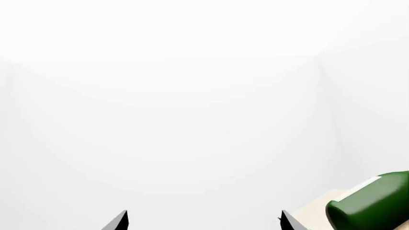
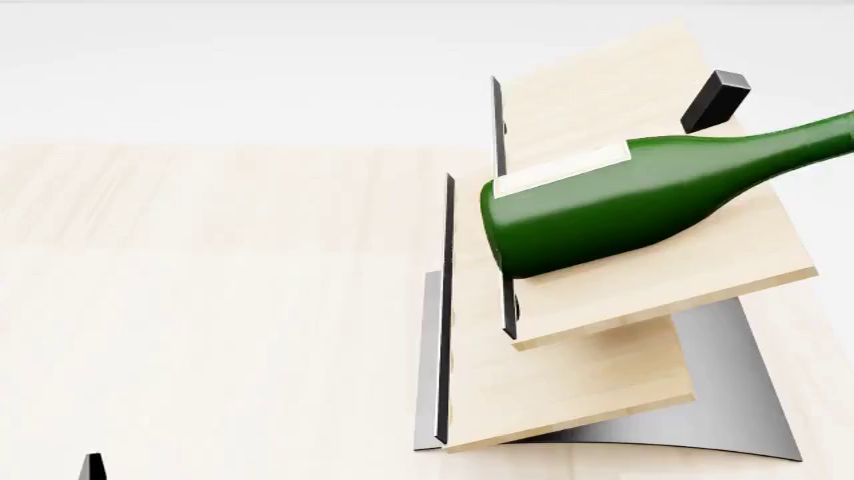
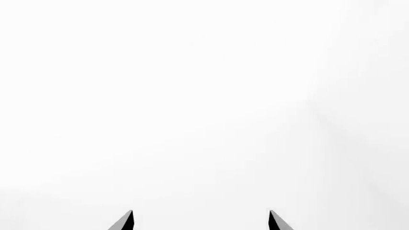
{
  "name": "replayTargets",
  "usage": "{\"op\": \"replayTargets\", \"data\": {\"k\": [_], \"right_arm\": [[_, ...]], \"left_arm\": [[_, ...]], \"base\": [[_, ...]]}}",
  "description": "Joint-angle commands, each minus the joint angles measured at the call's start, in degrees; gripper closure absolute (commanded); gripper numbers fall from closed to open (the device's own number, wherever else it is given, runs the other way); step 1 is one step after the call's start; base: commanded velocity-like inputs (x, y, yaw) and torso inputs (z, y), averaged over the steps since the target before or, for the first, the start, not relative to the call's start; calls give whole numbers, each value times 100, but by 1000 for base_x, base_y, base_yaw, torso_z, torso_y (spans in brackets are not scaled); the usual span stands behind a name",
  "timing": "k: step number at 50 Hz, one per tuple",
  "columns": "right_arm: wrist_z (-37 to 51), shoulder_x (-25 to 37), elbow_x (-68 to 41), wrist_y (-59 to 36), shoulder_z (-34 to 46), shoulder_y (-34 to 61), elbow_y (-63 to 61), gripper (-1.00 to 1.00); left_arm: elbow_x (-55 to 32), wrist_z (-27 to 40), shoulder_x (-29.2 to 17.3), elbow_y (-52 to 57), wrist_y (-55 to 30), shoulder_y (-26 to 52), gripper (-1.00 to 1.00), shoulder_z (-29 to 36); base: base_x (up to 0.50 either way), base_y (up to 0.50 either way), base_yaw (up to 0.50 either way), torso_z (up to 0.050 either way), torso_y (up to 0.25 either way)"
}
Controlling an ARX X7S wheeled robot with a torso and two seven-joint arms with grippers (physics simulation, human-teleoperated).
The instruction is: Put the wine bottle on the wine rack.
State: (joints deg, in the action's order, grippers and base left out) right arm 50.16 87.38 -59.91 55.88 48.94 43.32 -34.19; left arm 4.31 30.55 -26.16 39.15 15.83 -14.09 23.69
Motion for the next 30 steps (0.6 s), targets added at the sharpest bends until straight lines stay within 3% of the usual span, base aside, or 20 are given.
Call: {"op": "replayTargets", "data": {"k": [1, 16, 25, 30], "right_arm": [[671, 262, 725, 119, -138, 54, -672, -100], [1532, 262, 1473, -301, -512, 394, -1811, -100], [1697, 262, 947, -1221, -1099, 951, -2579, -100], [1632, 262, 883, -1076, -1241, 1076, -2580, -100]], "left_arm": [[9, 19, -10, -6, 10, -3, -100, 11], [39, 38, -13, -5, -3, 1, -100, 37], [45, 46, -15, -19, -21, 18, -100, 46], [59, 51, -20, -20, -25, 22, -100, 50]], "base": [[0, 0, 0, 0, 0], [0, 0, 0, 0, 0], [0, 0, 0, 0, 0], [0, 0, 0, 0, 0]]}}
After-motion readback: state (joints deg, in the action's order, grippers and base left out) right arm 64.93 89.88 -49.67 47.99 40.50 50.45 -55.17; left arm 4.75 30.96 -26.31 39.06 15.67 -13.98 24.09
